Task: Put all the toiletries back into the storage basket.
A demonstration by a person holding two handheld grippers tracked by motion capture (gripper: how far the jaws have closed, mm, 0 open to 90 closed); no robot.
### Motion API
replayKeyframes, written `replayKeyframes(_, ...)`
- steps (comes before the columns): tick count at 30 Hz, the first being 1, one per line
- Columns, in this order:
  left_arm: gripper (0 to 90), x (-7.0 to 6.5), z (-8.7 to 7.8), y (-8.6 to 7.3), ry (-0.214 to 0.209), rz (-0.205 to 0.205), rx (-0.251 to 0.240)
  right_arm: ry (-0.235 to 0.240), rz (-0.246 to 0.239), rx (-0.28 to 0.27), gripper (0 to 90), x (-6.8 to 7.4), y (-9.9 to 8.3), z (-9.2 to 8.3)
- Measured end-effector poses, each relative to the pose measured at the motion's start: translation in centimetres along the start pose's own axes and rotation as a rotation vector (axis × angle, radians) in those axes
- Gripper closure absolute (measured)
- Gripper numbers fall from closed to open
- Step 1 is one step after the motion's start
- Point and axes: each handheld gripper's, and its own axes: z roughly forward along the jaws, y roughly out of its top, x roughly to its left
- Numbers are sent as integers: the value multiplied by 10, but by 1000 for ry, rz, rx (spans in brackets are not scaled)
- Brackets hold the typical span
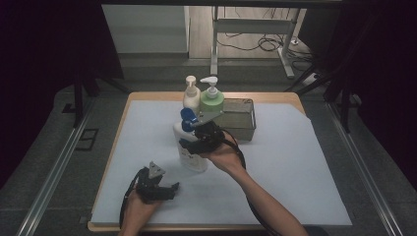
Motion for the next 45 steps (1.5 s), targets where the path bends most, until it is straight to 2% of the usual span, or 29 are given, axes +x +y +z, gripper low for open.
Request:
replayKeyframes(22,121,0,0,0,0,0,1,-84,66,-48,399,-25,3,-63)
replayKeyframes(36,121,0,0,0,-1,1,3,-165,130,-61,400,-48,4,-101)
replayKeyframes(45,121,0,0,0,-1,0,3,-221,158,-61,401,-60,6,-118)
